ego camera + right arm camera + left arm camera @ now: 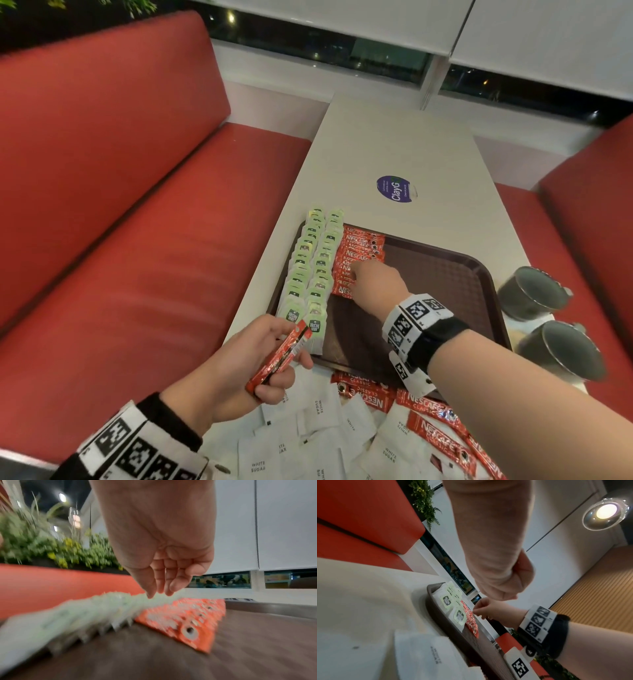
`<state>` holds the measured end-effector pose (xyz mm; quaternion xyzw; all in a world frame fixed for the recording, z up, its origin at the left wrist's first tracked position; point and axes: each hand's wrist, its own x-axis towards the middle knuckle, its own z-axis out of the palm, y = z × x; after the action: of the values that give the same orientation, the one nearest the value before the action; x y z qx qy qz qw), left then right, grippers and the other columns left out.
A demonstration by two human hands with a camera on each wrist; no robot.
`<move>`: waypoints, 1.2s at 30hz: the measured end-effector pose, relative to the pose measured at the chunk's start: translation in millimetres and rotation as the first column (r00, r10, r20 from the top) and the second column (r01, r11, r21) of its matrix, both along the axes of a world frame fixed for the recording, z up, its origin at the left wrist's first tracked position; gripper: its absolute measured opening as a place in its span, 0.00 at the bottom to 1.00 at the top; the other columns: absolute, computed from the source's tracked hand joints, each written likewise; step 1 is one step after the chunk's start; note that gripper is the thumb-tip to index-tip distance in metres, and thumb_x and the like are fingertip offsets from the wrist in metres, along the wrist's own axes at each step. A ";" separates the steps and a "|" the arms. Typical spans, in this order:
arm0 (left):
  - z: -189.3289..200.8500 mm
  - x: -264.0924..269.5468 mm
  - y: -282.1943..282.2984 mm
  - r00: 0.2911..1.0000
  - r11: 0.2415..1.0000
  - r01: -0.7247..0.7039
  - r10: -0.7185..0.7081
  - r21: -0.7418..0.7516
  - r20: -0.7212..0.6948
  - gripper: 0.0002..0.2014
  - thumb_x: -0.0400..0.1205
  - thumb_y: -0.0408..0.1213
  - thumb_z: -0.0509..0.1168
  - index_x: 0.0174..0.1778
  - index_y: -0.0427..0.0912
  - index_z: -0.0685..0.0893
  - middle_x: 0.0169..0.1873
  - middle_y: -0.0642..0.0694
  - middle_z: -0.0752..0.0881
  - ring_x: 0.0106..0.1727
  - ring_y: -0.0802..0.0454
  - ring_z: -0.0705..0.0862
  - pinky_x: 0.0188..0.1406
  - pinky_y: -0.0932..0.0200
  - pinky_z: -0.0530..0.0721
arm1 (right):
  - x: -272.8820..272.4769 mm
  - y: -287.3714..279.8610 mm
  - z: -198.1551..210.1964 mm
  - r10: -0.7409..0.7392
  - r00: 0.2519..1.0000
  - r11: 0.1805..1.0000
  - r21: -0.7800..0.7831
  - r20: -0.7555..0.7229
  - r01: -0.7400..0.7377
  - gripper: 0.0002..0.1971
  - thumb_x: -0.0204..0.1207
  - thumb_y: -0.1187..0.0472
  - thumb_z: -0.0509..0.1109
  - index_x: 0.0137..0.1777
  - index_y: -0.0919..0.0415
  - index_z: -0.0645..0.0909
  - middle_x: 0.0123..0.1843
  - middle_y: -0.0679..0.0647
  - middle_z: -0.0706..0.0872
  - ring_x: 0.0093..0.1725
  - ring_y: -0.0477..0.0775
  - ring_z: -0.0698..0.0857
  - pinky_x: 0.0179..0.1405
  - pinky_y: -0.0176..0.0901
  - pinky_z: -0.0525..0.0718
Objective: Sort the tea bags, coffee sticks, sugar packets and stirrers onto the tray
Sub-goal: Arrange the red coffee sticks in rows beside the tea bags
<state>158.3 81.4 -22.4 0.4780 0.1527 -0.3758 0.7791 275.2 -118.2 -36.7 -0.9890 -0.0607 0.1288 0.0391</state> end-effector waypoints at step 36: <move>-0.5 7.7 -52.6 0.849 0.907 -0.278 0.077 0.317 0.523 0.09 0.77 0.22 0.68 0.41 0.38 0.75 0.38 0.41 0.88 0.38 0.52 0.90 0.40 0.56 0.87 | -98.3 -14.5 31.2 -0.138 0.944 0.292 0.899 -0.299 0.327 0.03 0.71 0.70 0.77 0.38 0.68 0.86 0.33 0.59 0.88 0.33 0.51 0.84 0.37 0.41 0.83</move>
<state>165.9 28.7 -22.8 0.6841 0.0608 -0.1272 0.7156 176.9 -132.7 -5.5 -0.7667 0.0241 0.1432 0.6254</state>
